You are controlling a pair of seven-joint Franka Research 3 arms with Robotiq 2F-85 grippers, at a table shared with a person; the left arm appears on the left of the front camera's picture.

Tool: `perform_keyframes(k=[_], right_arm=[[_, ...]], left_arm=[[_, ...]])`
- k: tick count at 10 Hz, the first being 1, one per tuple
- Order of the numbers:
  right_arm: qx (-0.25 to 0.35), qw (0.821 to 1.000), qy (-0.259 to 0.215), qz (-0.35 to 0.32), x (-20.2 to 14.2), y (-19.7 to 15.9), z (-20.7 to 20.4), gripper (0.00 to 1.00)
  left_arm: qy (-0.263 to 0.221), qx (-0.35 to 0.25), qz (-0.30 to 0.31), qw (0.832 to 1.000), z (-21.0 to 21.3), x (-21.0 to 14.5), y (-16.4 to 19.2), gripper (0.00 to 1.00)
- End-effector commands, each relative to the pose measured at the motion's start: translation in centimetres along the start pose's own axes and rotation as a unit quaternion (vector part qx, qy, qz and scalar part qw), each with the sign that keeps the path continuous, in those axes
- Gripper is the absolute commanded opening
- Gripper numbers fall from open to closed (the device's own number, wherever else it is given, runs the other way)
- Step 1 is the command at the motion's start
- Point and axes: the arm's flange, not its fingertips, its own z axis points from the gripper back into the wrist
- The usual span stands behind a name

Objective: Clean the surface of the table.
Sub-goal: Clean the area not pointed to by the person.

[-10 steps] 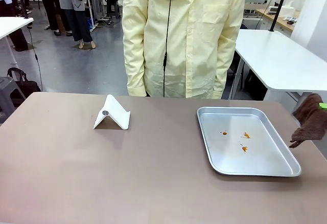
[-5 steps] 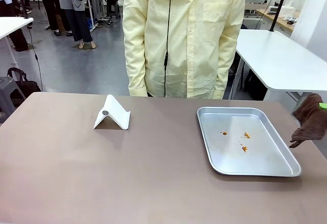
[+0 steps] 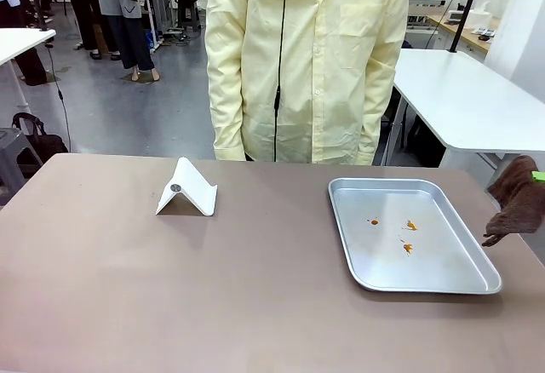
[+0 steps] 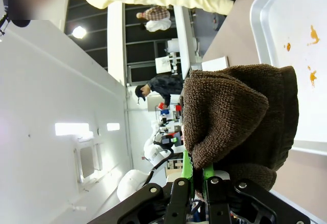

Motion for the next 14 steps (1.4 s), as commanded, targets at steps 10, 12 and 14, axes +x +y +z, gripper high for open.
perform_keyframes(k=[10,12,14], right_arm=[[-0.391,0.913,0.067,0.099,10.4,4.5,-13.2,0.08],[-0.464,0.879,0.059,0.090,11.6,2.5,-14.5,0.08],[-0.483,0.870,0.039,0.089,11.9,-0.3,-15.8,0.08]], left_arm=[[0.002,0.007,0.006,1.000,0.2,-0.4,-0.4,0.22],[0.002,0.007,0.006,1.000,0.2,-0.4,-0.4,0.22],[0.002,0.007,0.006,1.000,0.2,-0.4,-0.4,0.22]])
